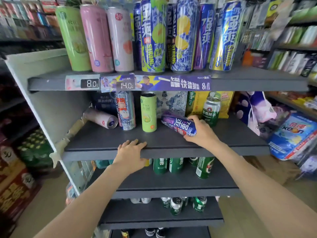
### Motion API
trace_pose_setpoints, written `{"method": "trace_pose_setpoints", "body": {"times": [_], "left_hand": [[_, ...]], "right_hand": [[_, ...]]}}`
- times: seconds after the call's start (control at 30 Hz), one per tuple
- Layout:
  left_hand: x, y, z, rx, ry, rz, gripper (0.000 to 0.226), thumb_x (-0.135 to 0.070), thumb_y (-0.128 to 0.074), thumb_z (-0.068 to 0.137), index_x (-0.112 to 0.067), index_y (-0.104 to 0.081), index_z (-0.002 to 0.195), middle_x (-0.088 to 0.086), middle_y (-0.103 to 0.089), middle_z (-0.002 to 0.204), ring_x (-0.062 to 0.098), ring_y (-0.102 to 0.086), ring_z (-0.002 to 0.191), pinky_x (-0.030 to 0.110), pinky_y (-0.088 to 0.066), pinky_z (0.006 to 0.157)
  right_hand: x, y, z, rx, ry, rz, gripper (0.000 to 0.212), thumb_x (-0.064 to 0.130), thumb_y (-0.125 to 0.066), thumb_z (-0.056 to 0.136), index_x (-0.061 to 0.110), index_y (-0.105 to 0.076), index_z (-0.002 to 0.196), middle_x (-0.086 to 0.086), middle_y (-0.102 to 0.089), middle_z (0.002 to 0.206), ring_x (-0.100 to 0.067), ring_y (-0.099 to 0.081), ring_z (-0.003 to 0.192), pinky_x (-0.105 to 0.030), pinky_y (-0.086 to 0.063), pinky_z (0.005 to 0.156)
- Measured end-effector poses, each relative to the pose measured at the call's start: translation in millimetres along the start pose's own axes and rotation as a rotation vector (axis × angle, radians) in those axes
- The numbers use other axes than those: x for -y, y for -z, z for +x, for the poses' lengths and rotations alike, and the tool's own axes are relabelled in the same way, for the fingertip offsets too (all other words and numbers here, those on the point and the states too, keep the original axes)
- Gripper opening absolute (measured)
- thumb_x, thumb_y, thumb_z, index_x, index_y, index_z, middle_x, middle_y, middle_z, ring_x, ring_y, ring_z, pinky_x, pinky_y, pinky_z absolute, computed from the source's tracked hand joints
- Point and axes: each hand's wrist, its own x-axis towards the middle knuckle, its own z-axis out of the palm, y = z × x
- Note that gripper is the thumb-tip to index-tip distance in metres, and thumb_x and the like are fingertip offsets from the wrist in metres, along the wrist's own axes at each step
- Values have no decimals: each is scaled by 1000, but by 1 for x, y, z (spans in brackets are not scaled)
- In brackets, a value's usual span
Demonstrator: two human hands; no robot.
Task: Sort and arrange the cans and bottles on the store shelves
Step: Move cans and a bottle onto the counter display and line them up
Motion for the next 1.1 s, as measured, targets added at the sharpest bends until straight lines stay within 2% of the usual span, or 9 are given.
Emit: {"method": "trace_pose_setpoints", "body": {"times": [0.2, 0.3, 0.43, 0.5, 0.57, 0.67, 0.77, 0.9, 1.1], "left_hand": [[5, 16, -1, 77, -52, -43, 61, -29, -49, 86, -25, -32, 144, 6, -37, 145, 28, -37, 130, 36, -36, 104], [-9, 39, -9, -222, -120, -168, 46, -18, -47, 88, -21, -47, 134, 4, -55, 127, 26, -55, 110, 34, -47, 85], [-33, 94, -9, -734, -493, -329, 38, -19, -41, 82, -9, -63, 111, 7, -65, 99, 21, -59, 91, 30, -48, 75], [-48, 132, -4, -881, -586, -402, 39, -20, -37, 80, -6, -62, 107, 8, -63, 99, 16, -51, 91, 23, -40, 79], [-65, 166, 1, -974, -612, -443, 40, -17, -37, 80, -4, -60, 110, 10, -59, 106, 16, -47, 97, 21, -37, 86], [-93, 204, 16, -1063, -531, -500, 43, -11, -44, 80, -8, -53, 122, 12, -49, 118, 22, -43, 108, 21, -31, 94], [-117, 230, 39, -1064, -396, -575, 57, -7, -56, 81, -14, -41, 136, 18, -36, 133, 32, -37, 119, 38, -31, 99], [-139, 243, 70, -1020, -193, -466, 74, -14, -64, 78, -22, -31, 144, 23, -21, 147, 41, -24, 133, 51, -28, 103], [-149, 251, 106, -1104, -162, -7, 82, -29, -77, 67, -21, -38, 138, 22, -41, 141, 44, -40, 128, 58, -30, 102]], "right_hand": [[24, 36, -79, -251, -153, 325, 70, 22, -86, 62, 25, -40, 114, 1, -55, 105, -15, -58, 91, -23, -45, 71], [48, 70, -94, -376, -92, 509, 68, 15, -85, 62, 29, -40, 111, 12, -56, 100, -8, -58, 87, -10, -43, 69], [71, 115, -96, -550, -47, 645, 63, 12, -84, 63, 25, -43, 110, 14, -54, 100, 11, -55, 86, -8, -44, 73], [77, 147, -92, -624, 2, 783, 60, 11, -84, 63, 23, -45, 107, 7, -57, 102, 4, -58, 88, -13, -48, 75], [80, 181, -82, -645, 61, 874, 57, 16, -85, 61, 28, -47, 102, -4, -59, 108, -14, -62, 95, -32, -54, 79], [84, 228, -57, -679, 123, 889, 54, 23, -84, 60, 30, -49, 100, -4, -59, 111, -17, -61, 94, -34, -53, 76], [79, 270, -26, -759, 174, 939, 50, 17, -83, 67, 26, -47, 102, -1, -56, 110, -10, -58, 91, -25, -49, 73], [48, 301, 25, -780, 108, 913, 58, 22, -86, 63, 24, -44, 103, -4, -55, 114, -19, -58, 99, -39, -51, 86], [-2, 283, 83, -606, 8, 902, 57, 27, -84, 66, 23, -43, 105, -7, -54, 117, -25, -57, 104, -46, -48, 93]]}}
